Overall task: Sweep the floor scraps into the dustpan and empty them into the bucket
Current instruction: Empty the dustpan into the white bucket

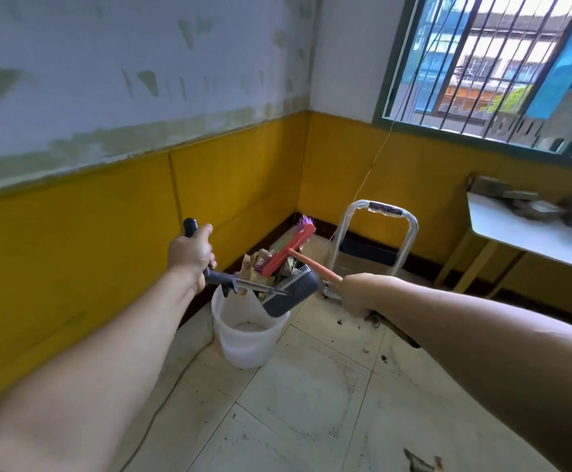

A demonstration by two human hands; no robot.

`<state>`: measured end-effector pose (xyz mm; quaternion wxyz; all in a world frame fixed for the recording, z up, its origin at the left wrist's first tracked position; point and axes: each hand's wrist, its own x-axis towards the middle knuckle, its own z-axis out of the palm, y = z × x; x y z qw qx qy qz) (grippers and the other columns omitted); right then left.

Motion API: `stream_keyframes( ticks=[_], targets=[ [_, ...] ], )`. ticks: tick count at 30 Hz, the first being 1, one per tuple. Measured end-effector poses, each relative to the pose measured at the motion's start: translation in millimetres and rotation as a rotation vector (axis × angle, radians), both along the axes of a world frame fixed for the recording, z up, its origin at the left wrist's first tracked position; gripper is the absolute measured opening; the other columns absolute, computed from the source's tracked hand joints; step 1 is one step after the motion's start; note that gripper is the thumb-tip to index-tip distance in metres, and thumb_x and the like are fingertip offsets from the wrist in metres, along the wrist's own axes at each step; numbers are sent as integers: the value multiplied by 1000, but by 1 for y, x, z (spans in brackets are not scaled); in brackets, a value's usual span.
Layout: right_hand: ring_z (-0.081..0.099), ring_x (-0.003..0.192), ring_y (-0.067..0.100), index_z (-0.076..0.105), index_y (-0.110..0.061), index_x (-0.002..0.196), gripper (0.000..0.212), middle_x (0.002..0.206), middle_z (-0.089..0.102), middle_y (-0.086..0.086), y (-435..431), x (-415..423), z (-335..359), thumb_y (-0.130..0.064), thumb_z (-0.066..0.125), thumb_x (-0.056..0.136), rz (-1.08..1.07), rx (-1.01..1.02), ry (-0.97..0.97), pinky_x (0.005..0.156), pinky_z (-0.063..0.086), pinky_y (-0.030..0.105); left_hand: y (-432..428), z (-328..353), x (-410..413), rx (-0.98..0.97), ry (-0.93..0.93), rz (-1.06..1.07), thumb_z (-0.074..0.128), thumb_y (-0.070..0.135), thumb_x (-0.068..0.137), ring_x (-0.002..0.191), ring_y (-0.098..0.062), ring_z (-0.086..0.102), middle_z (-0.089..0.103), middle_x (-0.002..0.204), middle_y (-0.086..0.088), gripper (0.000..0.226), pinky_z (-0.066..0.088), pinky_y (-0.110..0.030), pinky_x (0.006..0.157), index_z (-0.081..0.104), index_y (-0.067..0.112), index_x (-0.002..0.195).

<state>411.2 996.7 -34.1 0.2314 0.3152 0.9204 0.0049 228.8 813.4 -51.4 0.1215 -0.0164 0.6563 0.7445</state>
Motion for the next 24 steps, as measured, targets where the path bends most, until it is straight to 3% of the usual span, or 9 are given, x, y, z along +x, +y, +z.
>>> stream_keyframes(
  ticks=[4, 7, 9, 11, 15, 21, 24],
  targets=[
    [53, 79, 16, 54, -2, 126, 37, 74, 49, 0, -14, -5, -12, -6, 54, 90, 136, 45, -87, 62, 45, 21, -13, -9, -9, 8, -45, 76, 57, 26, 92, 29, -8, 36, 40, 44, 2, 33, 32, -26, 45, 41, 14, 66],
    [53, 76, 15, 55, -1, 126, 36, 77, 49, 0, -24, -11, -12, -6, 52, 91, 228, 41, -127, 69, 47, 20, -26, -24, -15, -4, -117, 144, 56, 30, 93, 43, -13, 38, 40, 55, 0, 31, 36, -28, 50, 42, 14, 69],
    [48, 63, 11, 55, -1, 127, 36, 76, 48, 0, -29, -16, -16, -6, 50, 92, 243, 36, -149, 58, 44, 19, -36, -36, -19, -17, -179, 183, 55, 32, 93, 47, -14, 40, 41, 57, -1, 33, 38, -30, 54, 41, 14, 68],
    [40, 55, 7, 49, -2, 133, 41, 88, 55, 2, -39, -21, -21, -5, 47, 93, 291, 47, -177, 50, 38, 21, -45, -47, -21, -39, -233, 228, 54, 34, 94, 49, -16, 42, 42, 57, -3, 37, 38, -29, 53, 40, 13, 66],
    [38, 53, 8, 40, -5, 142, 52, 71, 44, -1, -49, -27, -35, -5, 48, 91, 301, 71, -187, 47, 36, 21, -63, -64, -25, -34, -316, 300, 54, 33, 95, 48, -18, 40, 41, 55, -4, 39, 38, -29, 53, 39, 12, 65],
    [39, 54, 8, 45, -6, 138, 48, 69, 44, -2, -49, -33, -32, -4, 48, 90, 291, 62, -132, 47, 36, 21, -72, -77, -30, -22, -378, 273, 53, 36, 95, 51, -19, 42, 41, 56, -4, 39, 44, -37, 75, 42, 12, 66],
    [43, 57, 8, 47, -7, 138, 48, 72, 48, -3, -44, -32, -31, -6, 51, 89, 273, 46, -113, 47, 38, 20, -72, -82, -32, -10, -404, 232, 52, 37, 96, 55, -18, 45, 44, 60, -3, 39, 44, -38, 78, 42, 12, 68]
  ],
)
